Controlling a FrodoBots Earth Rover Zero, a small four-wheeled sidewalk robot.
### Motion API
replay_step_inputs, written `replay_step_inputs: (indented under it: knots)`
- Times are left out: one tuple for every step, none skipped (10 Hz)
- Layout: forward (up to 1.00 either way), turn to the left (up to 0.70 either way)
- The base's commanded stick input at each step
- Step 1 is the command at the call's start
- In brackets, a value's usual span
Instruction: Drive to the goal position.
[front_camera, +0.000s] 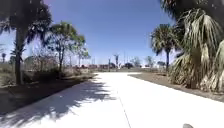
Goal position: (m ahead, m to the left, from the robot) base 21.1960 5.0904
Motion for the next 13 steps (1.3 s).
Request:
replay_step_inputs:
  knots:
    - [0.7, 0.0]
    - [0.7, 0.0]
    - [0.7, 0.0]
    - [0.7, 0.0]
    - [0.7, 0.0]
    - [0.7, 0.0]
    - [0.7, 0.0]
    - [0.7, 0.0]
    - [0.7, 0.0]
    - [0.7, 0.0]
    - [0.7, 0.0]
    - [0.7, 0.0]
    - [0.7, 0.0]
